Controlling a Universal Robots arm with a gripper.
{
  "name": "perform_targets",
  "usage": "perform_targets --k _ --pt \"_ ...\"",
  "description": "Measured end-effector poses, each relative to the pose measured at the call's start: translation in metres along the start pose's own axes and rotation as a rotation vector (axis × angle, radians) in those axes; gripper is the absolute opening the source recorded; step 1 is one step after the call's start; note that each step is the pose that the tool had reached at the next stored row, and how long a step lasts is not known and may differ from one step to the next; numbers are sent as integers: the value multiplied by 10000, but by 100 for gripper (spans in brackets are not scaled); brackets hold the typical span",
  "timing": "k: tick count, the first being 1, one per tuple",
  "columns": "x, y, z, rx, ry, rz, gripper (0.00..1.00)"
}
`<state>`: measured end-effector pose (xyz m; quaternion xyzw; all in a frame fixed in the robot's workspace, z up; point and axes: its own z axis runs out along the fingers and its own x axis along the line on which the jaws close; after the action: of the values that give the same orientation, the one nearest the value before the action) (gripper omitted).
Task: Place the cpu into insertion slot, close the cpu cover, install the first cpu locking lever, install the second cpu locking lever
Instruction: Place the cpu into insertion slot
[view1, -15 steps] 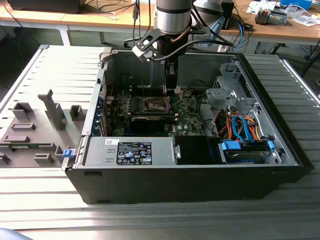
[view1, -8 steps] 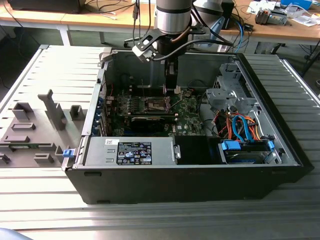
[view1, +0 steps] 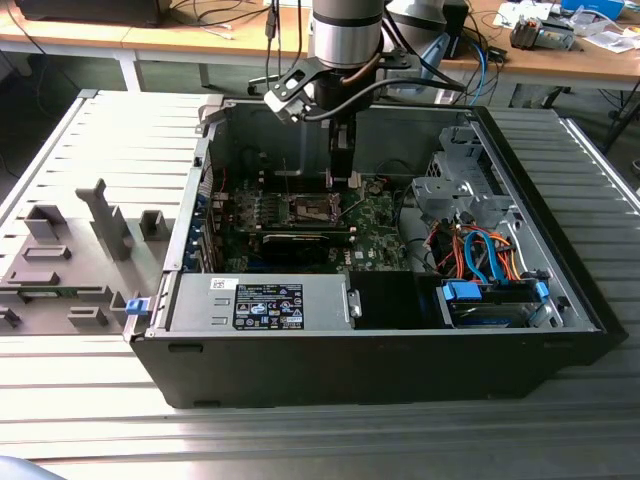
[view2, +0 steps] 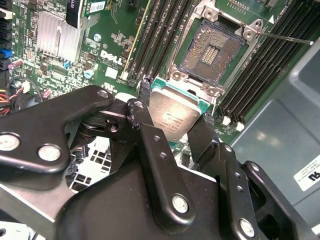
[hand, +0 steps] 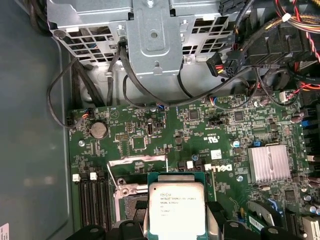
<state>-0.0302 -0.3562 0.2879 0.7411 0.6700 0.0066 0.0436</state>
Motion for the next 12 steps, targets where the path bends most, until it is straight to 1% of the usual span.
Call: perform_targets --k 12 --pt "0 0 0 4 -61 178 54"
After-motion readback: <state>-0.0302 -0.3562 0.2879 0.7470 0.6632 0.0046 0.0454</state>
